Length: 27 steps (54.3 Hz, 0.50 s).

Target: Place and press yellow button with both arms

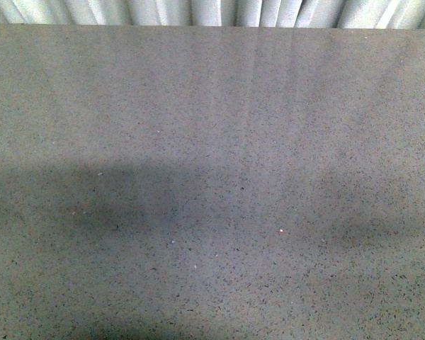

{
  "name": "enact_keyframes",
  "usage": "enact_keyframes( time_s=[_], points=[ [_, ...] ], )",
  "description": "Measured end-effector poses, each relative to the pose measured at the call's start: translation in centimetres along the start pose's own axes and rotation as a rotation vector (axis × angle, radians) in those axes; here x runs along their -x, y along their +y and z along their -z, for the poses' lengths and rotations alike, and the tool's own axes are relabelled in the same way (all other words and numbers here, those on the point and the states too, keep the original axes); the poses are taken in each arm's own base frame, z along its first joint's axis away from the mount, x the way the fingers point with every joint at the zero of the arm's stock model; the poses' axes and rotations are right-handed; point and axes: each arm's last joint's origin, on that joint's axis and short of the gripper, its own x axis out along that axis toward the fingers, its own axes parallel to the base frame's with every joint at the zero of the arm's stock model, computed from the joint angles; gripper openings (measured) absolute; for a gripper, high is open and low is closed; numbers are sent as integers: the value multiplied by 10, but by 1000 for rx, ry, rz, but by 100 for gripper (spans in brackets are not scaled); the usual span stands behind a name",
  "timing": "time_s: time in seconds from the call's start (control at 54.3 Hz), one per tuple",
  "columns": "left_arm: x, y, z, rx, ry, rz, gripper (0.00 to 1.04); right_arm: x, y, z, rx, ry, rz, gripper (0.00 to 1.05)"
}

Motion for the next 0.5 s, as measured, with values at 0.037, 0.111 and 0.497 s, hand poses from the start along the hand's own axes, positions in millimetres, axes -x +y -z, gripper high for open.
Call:
enact_keyframes(
  time_s=[0.037,0.111,0.497],
  points=[
    [0,0,0,0,0,0,96,0,0,0,0,0,0,96],
    [0,0,0,0,0,0,96,0,0,0,0,0,0,96],
    [0,0,0,0,0,0,96,0,0,0,0,0,0,96]
  ],
)
